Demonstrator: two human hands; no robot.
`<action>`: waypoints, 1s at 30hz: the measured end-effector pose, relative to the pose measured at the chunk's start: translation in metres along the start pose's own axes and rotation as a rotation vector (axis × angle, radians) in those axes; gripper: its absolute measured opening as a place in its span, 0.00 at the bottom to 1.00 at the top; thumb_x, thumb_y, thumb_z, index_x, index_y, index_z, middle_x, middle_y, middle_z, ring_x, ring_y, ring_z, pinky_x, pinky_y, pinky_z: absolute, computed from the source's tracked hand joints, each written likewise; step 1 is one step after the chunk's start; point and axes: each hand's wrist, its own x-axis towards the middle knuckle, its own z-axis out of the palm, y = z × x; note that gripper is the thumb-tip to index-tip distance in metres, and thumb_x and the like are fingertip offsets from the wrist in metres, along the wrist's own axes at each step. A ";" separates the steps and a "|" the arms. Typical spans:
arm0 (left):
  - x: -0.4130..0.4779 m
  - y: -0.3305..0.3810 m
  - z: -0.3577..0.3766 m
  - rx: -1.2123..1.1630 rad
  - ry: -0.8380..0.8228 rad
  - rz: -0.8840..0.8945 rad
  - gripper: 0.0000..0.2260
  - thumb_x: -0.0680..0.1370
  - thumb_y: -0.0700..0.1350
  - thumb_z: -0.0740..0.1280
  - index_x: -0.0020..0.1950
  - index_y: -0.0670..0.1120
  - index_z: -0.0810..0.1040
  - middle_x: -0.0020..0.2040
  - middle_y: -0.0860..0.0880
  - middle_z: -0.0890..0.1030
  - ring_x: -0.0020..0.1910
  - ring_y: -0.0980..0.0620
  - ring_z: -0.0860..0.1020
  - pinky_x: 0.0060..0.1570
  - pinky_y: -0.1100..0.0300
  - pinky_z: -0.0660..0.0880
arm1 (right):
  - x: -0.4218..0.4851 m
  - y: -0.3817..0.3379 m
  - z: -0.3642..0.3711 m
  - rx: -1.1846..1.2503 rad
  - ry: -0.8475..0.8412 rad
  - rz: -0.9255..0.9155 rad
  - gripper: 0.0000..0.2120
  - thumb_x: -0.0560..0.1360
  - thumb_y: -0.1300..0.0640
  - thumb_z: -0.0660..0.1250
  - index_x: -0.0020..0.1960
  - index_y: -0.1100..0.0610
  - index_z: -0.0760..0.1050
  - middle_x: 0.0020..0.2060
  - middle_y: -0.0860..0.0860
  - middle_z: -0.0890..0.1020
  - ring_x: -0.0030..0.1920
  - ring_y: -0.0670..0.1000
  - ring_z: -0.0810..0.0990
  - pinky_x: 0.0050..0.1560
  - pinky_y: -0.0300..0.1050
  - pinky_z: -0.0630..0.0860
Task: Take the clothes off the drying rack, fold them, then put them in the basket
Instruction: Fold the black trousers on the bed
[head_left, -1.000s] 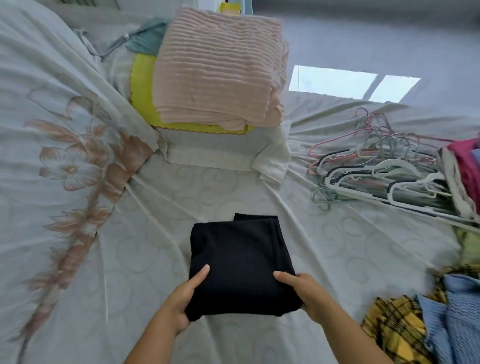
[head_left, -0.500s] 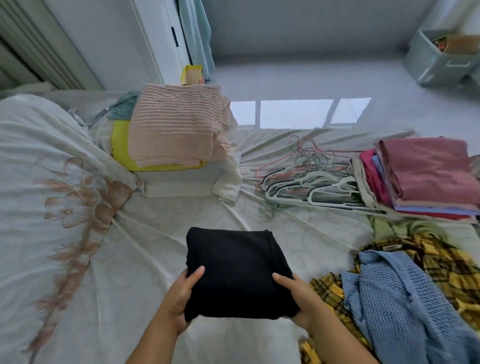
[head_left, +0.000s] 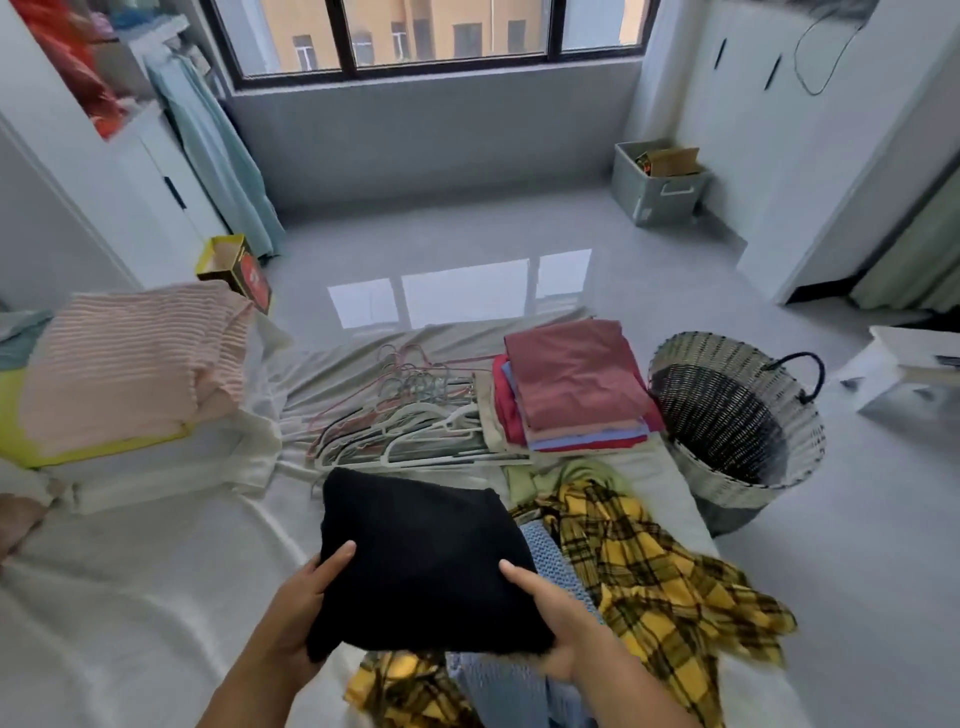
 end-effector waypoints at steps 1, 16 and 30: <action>0.006 0.000 0.017 0.005 0.004 0.003 0.14 0.78 0.43 0.63 0.62 0.39 0.74 0.52 0.38 0.82 0.51 0.39 0.80 0.40 0.50 0.81 | -0.004 -0.012 -0.012 -0.017 0.041 -0.034 0.18 0.76 0.51 0.66 0.62 0.57 0.72 0.52 0.59 0.82 0.50 0.61 0.81 0.41 0.54 0.81; 0.213 0.098 0.253 -0.017 -0.253 0.249 0.09 0.79 0.42 0.63 0.58 0.44 0.74 0.49 0.44 0.81 0.44 0.47 0.81 0.35 0.56 0.80 | 0.033 -0.312 -0.125 -0.234 0.390 -0.822 0.15 0.74 0.50 0.68 0.59 0.52 0.74 0.54 0.53 0.81 0.53 0.54 0.80 0.52 0.51 0.78; 0.428 -0.061 0.247 0.410 -0.067 0.270 0.23 0.79 0.39 0.62 0.74 0.46 0.63 0.67 0.44 0.73 0.65 0.46 0.73 0.67 0.48 0.68 | 0.253 -0.294 -0.261 -0.619 0.646 -0.752 0.23 0.77 0.52 0.63 0.71 0.52 0.65 0.65 0.53 0.74 0.65 0.57 0.72 0.67 0.56 0.68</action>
